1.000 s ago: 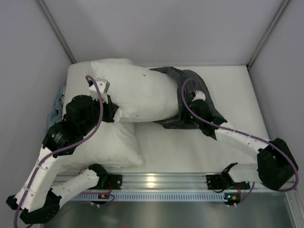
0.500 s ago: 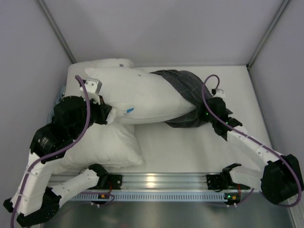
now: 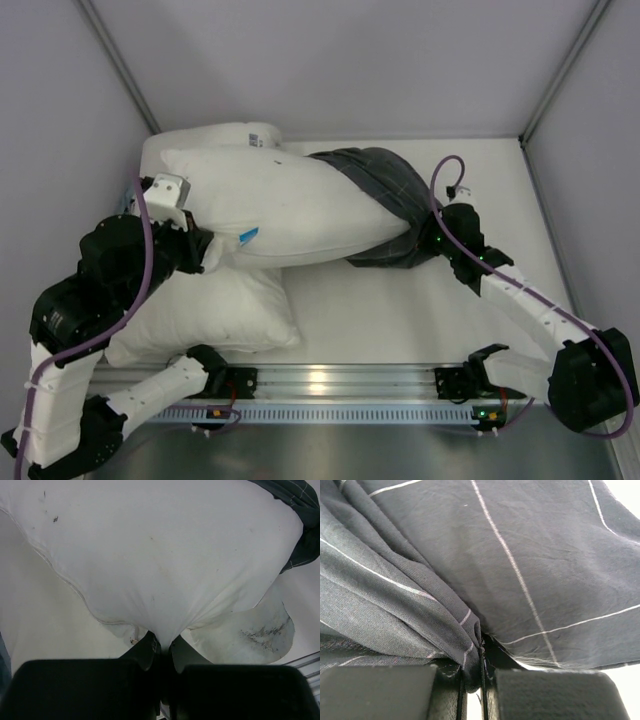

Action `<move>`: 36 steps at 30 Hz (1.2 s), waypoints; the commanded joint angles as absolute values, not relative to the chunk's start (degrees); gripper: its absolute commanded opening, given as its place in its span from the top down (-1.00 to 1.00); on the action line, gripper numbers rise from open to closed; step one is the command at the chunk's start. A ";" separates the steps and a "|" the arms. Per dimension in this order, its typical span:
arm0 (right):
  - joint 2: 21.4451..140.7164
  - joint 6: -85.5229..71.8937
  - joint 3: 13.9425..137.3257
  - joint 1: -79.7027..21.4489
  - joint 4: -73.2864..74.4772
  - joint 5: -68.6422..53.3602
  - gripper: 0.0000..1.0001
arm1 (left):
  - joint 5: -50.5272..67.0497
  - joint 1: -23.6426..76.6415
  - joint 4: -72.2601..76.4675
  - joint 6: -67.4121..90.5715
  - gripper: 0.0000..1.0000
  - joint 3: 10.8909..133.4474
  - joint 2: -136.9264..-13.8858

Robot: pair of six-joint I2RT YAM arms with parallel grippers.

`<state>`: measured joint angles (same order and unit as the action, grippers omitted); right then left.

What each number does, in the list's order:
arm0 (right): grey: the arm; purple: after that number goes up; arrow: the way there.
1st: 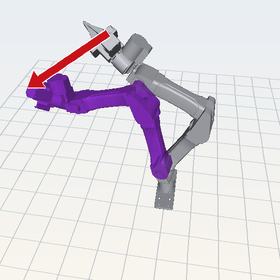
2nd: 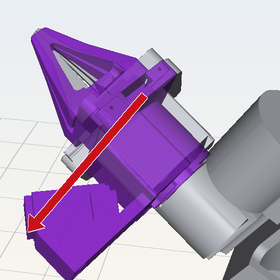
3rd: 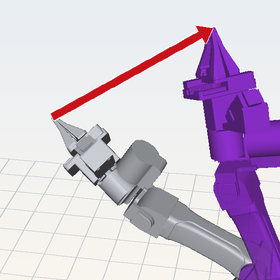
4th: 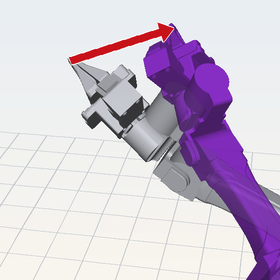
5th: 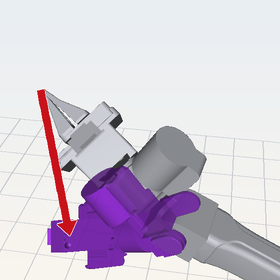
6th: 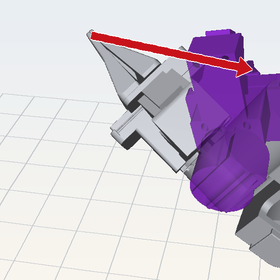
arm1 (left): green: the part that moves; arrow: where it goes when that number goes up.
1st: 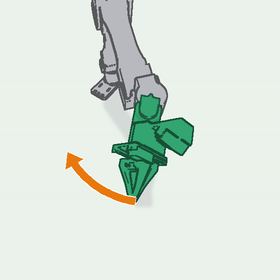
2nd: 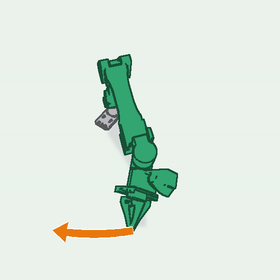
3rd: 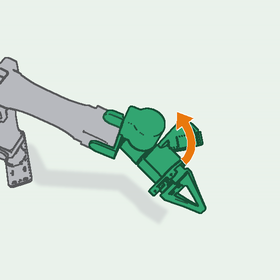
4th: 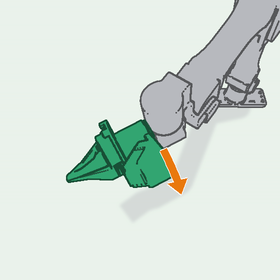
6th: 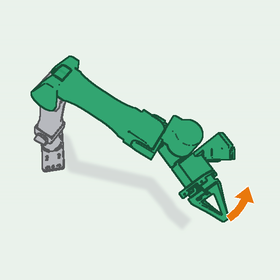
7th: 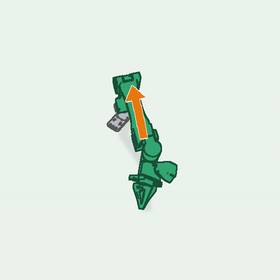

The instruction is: Remove the pillowcase from the pillow

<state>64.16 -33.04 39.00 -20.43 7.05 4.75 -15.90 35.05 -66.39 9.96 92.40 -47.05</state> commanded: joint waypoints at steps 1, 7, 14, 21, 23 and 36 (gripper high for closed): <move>64.60 -30.50 37.71 -14.41 10.90 19.34 1.00 | -30.67 34.28 -62.05 7.73 1.00 100.19 -39.90; 64.51 -30.32 37.09 -13.10 10.90 19.16 1.00 | -32.43 34.89 -62.93 7.91 1.00 101.69 -38.23; 64.25 -30.32 36.91 -11.87 10.90 18.28 1.00 | -35.94 36.12 -64.86 7.82 1.00 105.90 -36.83; 64.16 -30.32 36.56 -11.07 10.90 17.93 1.00 | -38.76 38.23 -66.97 8.88 1.00 108.72 -35.33; 64.16 -30.32 36.48 -10.90 10.90 17.75 1.00 | -39.55 39.28 -67.50 9.66 1.00 108.90 -34.89; 63.99 -30.15 36.21 -9.58 10.90 17.40 1.00 | -43.24 44.65 -71.45 13.36 1.00 112.32 -32.69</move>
<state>62.74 -33.08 38.87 -17.67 6.39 -5.34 -24.51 45.69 -78.72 13.91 102.78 -39.88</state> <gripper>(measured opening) 0.031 0.048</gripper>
